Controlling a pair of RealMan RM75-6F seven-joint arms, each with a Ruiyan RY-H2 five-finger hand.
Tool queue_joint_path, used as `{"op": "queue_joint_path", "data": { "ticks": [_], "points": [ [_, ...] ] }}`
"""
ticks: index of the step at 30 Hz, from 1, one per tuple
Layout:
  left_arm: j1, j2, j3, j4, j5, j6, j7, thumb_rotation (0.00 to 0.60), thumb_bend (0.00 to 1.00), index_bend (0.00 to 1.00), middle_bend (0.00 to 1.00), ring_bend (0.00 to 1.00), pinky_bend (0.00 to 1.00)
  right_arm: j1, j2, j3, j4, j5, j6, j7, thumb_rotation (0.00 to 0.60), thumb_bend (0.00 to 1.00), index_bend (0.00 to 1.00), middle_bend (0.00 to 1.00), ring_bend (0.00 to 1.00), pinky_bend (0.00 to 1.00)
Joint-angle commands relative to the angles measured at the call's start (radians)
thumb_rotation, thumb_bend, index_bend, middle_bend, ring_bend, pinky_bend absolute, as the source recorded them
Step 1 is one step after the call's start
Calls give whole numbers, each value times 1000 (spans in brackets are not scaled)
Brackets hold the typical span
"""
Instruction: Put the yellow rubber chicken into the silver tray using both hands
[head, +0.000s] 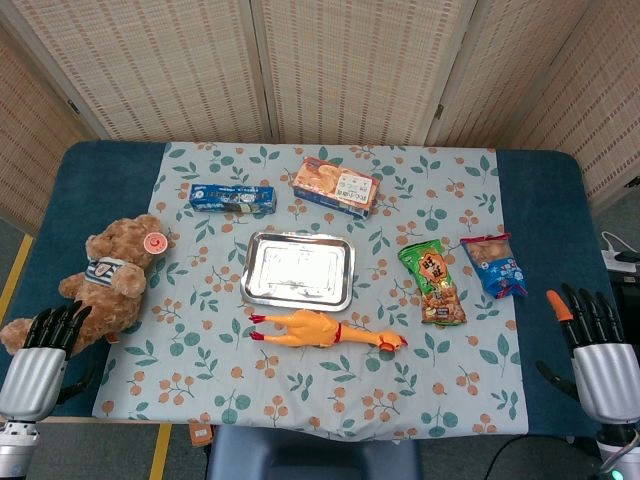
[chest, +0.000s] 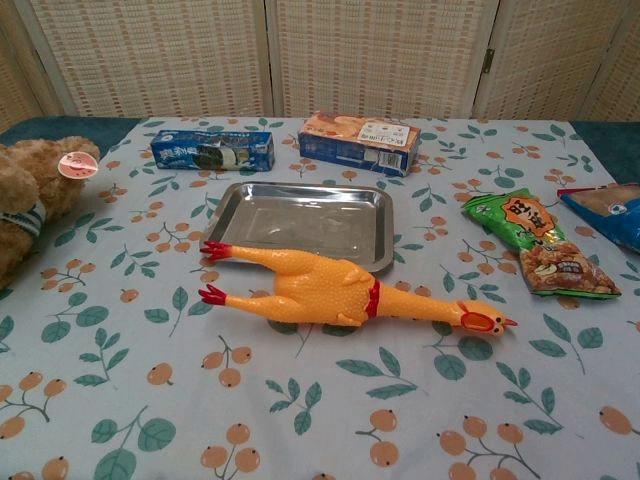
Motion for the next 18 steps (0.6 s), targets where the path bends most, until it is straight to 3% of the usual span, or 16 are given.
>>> {"op": "queue_joint_path", "data": {
  "ticks": [1,11,14,18],
  "points": [
    [0,-3,3,-1,5,-2,3,600,364,0,0,0,0,-5,5,-3,-4,-2,5,4,600,19,0,0,0,0],
    [1,1,10,-2,22,-6,-10,600,365,0,0,0,0,-11,11,-17,-17,-18,0,-2,600,19,0,0,0,0],
    [-2,3,12,-2,19,-18,-17,600,365,0,0,0,0,13,-1,-22,-30,-4,-63,-10,600,19,0,0,0,0],
    [-12,-5,4,9,12,-33,-32,600,367,0,0,0,0,100,-42,-15,-67,34,-235,-46,600,21,0,0,0,0]
  ]
}}
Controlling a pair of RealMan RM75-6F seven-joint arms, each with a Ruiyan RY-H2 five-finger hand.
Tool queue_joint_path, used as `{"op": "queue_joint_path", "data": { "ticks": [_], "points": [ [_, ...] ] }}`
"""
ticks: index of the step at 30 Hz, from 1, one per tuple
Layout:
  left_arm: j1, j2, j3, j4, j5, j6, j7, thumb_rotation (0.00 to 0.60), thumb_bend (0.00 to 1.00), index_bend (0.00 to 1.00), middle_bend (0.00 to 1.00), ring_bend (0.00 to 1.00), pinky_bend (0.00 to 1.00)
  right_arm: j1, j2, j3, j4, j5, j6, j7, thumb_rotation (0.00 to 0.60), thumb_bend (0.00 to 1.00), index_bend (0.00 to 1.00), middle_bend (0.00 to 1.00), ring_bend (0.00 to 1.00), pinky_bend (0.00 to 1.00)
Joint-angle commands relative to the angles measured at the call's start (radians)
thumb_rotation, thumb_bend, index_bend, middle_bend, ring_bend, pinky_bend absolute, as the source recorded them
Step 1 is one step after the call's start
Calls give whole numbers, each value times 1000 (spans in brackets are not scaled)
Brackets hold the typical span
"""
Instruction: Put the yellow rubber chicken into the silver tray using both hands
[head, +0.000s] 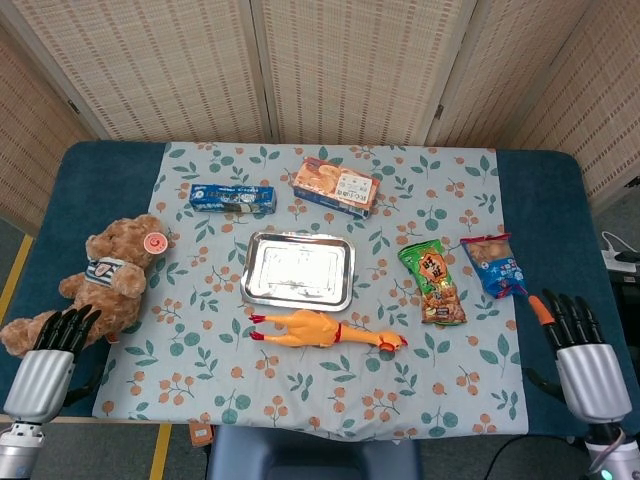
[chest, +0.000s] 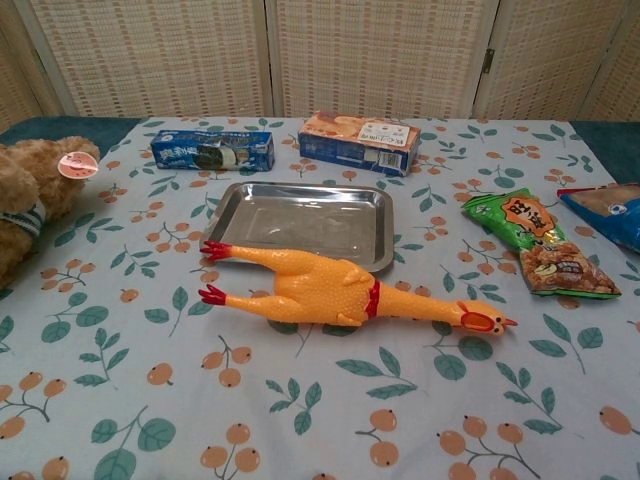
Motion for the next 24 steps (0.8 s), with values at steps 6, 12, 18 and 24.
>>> {"op": "queue_joint_path", "data": {
  "ticks": [6,12,18,24],
  "points": [
    [-6,-14,-7,14,-2,-4,-16,600,369,0,0,0,0,199,-102,57,-141,151,-344,-139,600,78,60,59,39,110],
    [-3,-8,-7,7,-6,-2,-18,600,371,0,0,0,0,289,-249,109,-146,306,-447,-319,600,142,283,213,160,202],
    [-5,5,-5,7,2,-5,-56,600,371,0,0,0,0,364,-369,135,-125,472,-510,-447,600,151,310,228,181,216],
    [-3,19,-4,8,8,2,-92,600,370,0,0,0,0,415,-482,141,-72,556,-504,-528,600,170,322,238,191,226]
  ]
}}
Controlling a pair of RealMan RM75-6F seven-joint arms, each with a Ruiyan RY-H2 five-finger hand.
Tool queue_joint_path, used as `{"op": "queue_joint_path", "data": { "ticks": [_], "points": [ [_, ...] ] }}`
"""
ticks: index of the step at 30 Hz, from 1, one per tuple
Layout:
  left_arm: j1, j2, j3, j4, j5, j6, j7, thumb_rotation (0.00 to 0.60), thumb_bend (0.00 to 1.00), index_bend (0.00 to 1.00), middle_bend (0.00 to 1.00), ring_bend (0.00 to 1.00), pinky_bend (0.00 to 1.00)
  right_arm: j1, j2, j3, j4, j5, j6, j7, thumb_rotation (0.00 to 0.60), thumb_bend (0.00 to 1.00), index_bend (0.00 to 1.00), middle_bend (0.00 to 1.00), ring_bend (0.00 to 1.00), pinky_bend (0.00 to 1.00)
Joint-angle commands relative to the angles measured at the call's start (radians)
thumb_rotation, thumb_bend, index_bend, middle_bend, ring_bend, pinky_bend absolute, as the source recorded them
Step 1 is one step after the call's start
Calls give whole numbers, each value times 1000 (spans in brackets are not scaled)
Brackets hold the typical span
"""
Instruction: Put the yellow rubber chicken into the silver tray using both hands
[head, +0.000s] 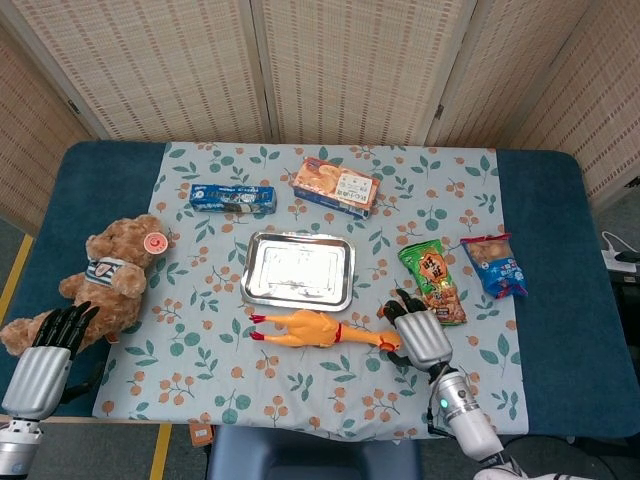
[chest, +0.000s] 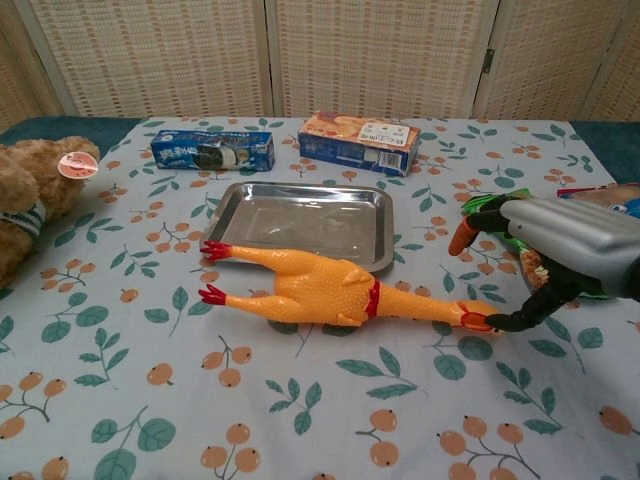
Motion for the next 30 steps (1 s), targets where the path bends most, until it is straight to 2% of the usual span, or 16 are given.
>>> {"op": "queue_joint_path", "data": {
  "ticks": [1,6,10,16,18,21,24,30],
  "points": [
    [1,5,2,0,2,0,-10,600,370,0,0,0,0,41,-67,9,40,49,-3,-52,600,175,326,241,197,232],
    [1,15,1,-1,1,1,-29,600,369,0,0,0,0,83,-144,13,91,103,2,-103,600,260,328,243,199,237],
    [3,21,1,2,-2,0,-44,600,372,0,0,0,0,107,-189,14,134,150,8,-137,600,279,333,246,204,239],
    [2,28,0,7,-13,-8,-59,600,373,0,0,0,0,132,-234,-1,178,183,15,-163,600,293,431,307,281,294],
    [2,29,-1,9,-15,-9,-62,600,373,0,0,0,0,138,-244,-6,189,182,24,-164,600,299,494,349,338,349],
    [4,30,-1,10,-16,-7,-64,600,373,0,0,0,0,139,-254,-13,198,160,49,-157,600,322,653,472,512,543],
    [4,31,-2,9,-16,-7,-64,600,373,0,0,0,0,135,-261,-18,203,124,76,-131,600,335,757,550,631,680],
    [-1,40,14,-4,7,-22,-91,600,373,0,0,0,0,133,-243,-23,200,11,116,-37,600,371,848,617,731,769]
  ]
}}
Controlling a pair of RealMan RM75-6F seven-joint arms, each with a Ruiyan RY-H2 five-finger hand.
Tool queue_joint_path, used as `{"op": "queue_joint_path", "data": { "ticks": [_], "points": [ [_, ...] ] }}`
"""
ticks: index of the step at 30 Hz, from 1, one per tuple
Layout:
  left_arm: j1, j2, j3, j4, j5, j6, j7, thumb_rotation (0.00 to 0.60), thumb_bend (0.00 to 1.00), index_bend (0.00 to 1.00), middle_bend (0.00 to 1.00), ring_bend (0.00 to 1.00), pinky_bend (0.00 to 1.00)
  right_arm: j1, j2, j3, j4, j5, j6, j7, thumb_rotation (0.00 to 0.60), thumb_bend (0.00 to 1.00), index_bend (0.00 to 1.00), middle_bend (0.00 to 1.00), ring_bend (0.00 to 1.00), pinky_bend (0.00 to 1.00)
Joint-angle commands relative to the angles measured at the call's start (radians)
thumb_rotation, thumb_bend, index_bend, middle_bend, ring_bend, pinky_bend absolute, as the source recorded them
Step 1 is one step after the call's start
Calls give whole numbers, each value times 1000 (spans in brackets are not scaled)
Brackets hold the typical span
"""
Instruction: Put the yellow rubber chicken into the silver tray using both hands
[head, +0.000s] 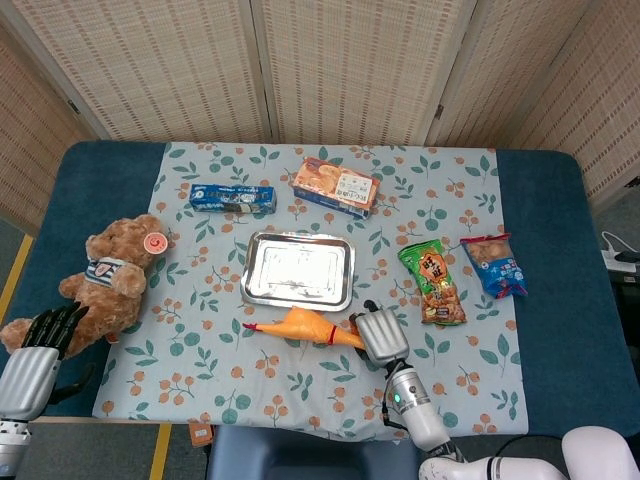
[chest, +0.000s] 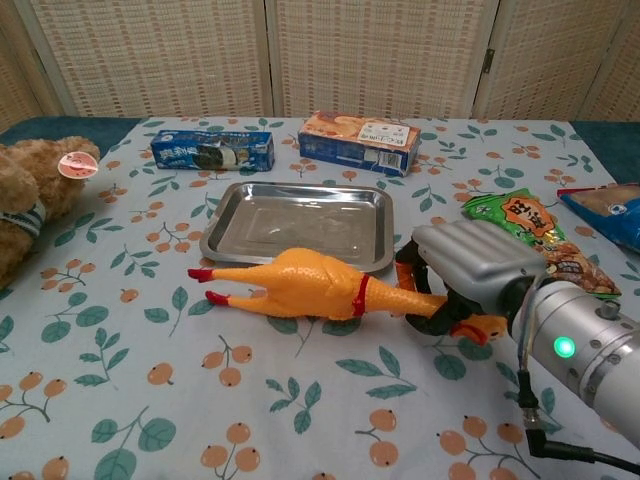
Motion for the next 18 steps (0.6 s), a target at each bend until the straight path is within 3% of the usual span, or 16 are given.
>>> {"op": "queue_joint_path", "data": {
  "ticks": [1,6,12,18],
  "points": [
    [-5,8,14,-14,23,-12,-41,600,373,0,0,0,0,-2,19,-5,-4,-82,29,72,600,373,862,628,745,776],
    [-53,65,40,-70,80,-80,-127,600,366,0,0,0,0,-4,71,-4,-42,-184,68,140,600,378,895,653,781,777],
    [-123,123,49,-212,131,-171,-124,600,358,0,0,0,0,-5,154,16,-137,-230,71,223,600,380,902,658,786,777],
    [-217,115,27,-332,66,-331,-89,600,319,0,0,0,0,0,245,14,-266,-251,41,257,600,379,902,658,786,777]
  ]
}}
